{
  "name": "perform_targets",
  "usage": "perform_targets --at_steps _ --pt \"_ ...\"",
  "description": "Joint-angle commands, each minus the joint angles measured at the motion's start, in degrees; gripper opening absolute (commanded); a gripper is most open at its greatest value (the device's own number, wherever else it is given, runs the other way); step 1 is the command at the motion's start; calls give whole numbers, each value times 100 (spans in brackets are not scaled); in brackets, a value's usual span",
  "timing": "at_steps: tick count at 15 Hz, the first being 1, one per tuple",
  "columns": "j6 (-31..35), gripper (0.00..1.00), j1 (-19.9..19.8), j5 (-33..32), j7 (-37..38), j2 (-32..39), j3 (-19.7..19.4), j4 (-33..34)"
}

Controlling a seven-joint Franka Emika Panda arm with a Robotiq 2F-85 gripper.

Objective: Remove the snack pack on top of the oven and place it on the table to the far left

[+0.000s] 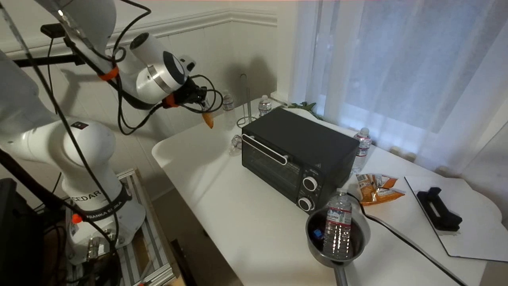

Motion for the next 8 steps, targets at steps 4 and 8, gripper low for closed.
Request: perform_targets --at_steps 4,8 --pt "341 0 188 -731 57 306 -348 13" --pt "404 0 -211 -1749 363 38 -229 191"
